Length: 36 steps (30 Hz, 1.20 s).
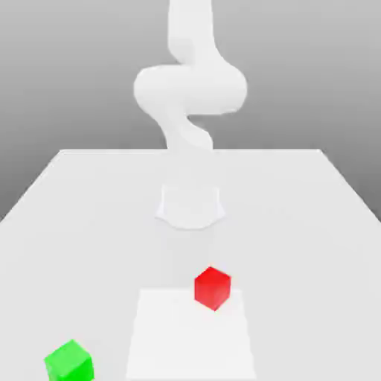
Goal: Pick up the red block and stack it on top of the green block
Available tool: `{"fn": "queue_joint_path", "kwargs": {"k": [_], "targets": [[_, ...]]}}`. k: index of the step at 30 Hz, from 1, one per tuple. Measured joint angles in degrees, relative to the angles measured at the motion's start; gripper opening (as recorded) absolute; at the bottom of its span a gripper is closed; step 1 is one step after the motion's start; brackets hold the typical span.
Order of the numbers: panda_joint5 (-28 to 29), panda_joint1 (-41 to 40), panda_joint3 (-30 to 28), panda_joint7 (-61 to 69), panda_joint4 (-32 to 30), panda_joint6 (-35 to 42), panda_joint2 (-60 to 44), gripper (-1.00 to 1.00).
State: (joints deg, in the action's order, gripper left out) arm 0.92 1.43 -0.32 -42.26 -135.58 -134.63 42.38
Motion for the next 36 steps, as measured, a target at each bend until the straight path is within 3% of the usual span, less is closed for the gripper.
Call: {"fn": "queue_joint_path", "kwargs": {"k": [16,23,24,31,36], "targets": [[2.73,10.99,-6.6,33.12,-29.78,-23.37,-29.49,0.0],[-4.45,9.92,-2.73,43.26,-31.21,-39.67,-49.85,0.0],[-4.88,8.98,-1.71,43.64,-30.97,-41.25,-51.7,-1.0],[-4.8,8.63,-1.38,43.57,-30.93,-41.47,-52.05,-1.0],[-1.04,8.94,-2.72,40.85,-32.19,-33.82,-43.15,-1.0]]}}
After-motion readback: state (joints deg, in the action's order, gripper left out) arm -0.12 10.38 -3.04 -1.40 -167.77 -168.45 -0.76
